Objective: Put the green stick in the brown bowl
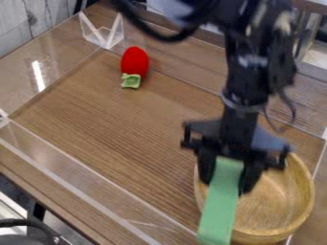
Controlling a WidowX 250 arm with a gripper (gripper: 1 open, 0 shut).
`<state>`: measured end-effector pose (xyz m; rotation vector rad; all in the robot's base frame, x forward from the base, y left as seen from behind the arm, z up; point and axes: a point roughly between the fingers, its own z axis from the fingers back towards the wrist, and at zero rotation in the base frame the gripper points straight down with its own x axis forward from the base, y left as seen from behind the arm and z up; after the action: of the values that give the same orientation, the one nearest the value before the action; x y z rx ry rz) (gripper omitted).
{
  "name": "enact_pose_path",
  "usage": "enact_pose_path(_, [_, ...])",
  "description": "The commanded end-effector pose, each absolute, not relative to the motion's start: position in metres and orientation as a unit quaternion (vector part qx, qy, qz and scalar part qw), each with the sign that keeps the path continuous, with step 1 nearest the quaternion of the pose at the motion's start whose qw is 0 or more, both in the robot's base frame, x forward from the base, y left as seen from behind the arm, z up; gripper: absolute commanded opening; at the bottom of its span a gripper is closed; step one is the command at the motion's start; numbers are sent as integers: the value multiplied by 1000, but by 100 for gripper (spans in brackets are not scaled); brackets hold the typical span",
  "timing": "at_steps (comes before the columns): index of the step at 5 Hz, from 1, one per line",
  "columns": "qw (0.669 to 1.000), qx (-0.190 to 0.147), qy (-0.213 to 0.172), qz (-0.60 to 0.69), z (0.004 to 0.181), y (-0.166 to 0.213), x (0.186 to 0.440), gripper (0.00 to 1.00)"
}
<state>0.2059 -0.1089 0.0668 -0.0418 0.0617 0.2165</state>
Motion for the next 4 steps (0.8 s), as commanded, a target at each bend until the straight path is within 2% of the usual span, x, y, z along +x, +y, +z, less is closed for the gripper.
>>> enact_pose_path(1, [993,-39,19,109,67,-121,198,0])
enact_pose_path(2, [990,-43,20,129,66,-126,190,0])
enact_pose_path(4, [982,-51,26,178,71,-130,210,0])
